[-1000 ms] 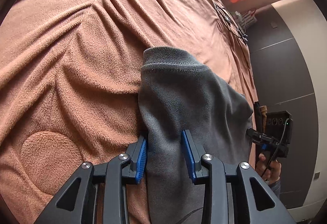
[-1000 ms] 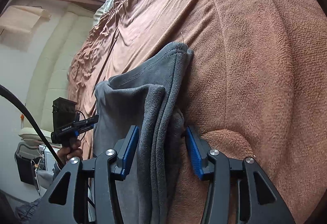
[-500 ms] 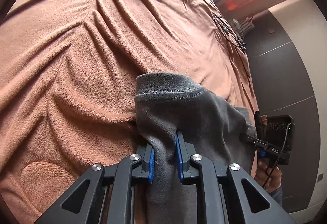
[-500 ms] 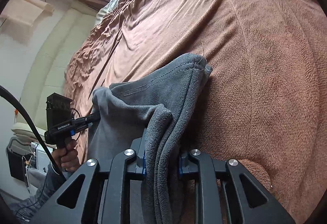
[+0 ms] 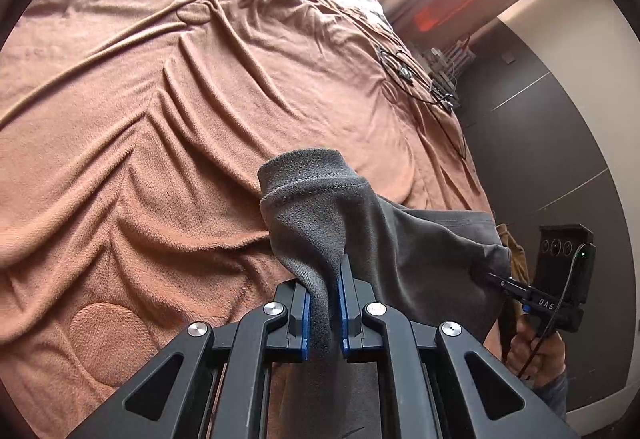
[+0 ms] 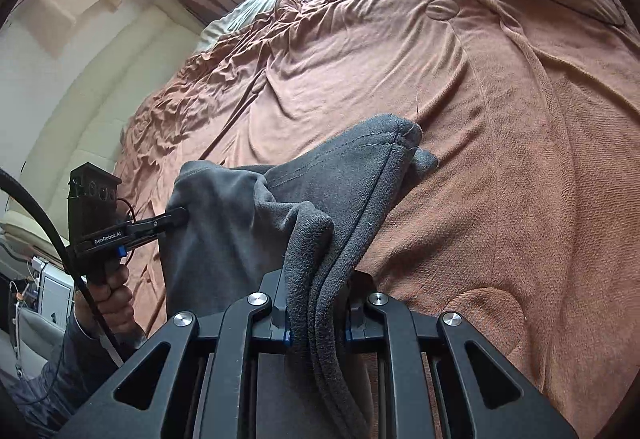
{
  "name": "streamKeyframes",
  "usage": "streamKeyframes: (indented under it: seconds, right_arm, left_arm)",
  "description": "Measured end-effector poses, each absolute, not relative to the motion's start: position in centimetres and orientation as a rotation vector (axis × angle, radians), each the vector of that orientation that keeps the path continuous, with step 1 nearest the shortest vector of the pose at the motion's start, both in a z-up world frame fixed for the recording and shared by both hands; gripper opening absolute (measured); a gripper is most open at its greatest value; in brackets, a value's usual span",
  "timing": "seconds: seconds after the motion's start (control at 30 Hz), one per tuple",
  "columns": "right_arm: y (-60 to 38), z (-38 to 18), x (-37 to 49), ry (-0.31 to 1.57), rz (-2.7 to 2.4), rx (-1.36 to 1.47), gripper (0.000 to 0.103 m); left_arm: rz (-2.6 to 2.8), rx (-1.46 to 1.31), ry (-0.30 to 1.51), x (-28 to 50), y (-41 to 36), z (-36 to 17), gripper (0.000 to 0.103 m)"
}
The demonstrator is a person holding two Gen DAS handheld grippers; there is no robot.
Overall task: Fold small clothes
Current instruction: 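Lift the folded grey shirt with both tools and carry it toward the clothes stack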
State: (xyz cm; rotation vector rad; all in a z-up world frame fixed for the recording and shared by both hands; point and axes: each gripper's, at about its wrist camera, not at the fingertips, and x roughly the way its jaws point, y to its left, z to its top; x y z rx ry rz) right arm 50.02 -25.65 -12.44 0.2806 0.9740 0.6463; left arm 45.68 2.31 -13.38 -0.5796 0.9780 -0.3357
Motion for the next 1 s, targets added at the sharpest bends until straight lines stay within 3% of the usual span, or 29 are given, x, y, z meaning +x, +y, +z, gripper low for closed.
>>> streamKeyframes:
  seconds: [1.0]
  right_arm:
    - [-30.7, -2.1, 31.5, 0.682, 0.619, 0.182, 0.013]
  left_arm:
    - [-0.416, -0.572, 0.719, 34.3, 0.0, -1.0, 0.009]
